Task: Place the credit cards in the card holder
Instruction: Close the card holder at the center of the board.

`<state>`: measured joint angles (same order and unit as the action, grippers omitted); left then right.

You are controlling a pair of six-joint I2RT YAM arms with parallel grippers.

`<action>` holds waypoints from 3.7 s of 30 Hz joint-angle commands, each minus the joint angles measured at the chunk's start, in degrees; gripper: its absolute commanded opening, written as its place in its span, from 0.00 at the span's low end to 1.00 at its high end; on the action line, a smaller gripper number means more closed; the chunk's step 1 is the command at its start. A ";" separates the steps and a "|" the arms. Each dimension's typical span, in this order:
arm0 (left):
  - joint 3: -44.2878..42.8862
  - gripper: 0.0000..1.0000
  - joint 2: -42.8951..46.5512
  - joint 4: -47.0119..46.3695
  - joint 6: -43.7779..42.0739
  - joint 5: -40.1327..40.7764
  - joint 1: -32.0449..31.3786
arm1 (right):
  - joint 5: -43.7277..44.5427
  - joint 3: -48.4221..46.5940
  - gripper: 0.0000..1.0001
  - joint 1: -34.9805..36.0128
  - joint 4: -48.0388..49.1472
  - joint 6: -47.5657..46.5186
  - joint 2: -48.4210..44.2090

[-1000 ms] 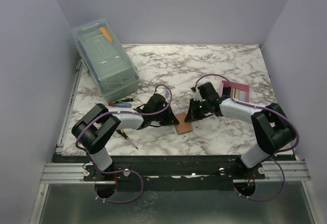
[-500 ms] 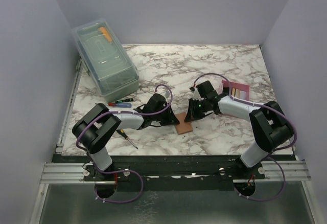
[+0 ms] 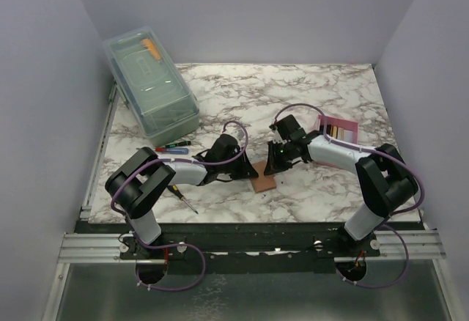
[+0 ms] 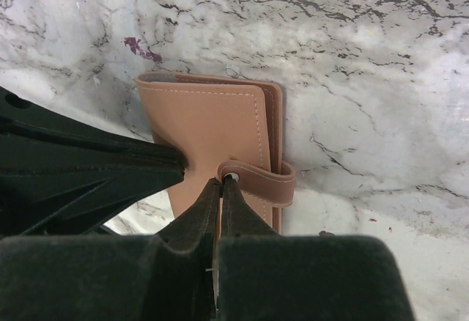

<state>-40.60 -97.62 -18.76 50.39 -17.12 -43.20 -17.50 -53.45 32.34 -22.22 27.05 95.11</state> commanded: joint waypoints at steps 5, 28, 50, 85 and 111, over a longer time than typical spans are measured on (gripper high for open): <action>1.47 0.00 -1.40 0.05 -0.21 0.22 -0.22 | 13.57 1.30 0.00 6.17 -10.52 6.38 8.06; 4.62 0.00 -0.68 0.73 -2.46 2.71 0.58 | 23.01 -11.41 0.04 13.83 -23.29 19.78 21.74; 7.77 0.00 -1.26 -4.57 -1.34 0.70 0.60 | 14.40 -0.90 0.12 13.06 1.04 16.46 8.17; 7.72 0.00 0.59 -4.71 -0.84 -1.17 0.52 | -1.89 9.75 0.00 2.67 9.45 11.37 -1.52; 7.24 0.00 1.00 -4.71 -0.82 -2.21 0.49 | -23.18 11.50 0.00 -10.58 12.72 -2.40 -2.50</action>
<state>-33.85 -95.98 -27.09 50.33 -19.07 -41.76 -36.99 -40.86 22.65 -7.40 27.97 90.85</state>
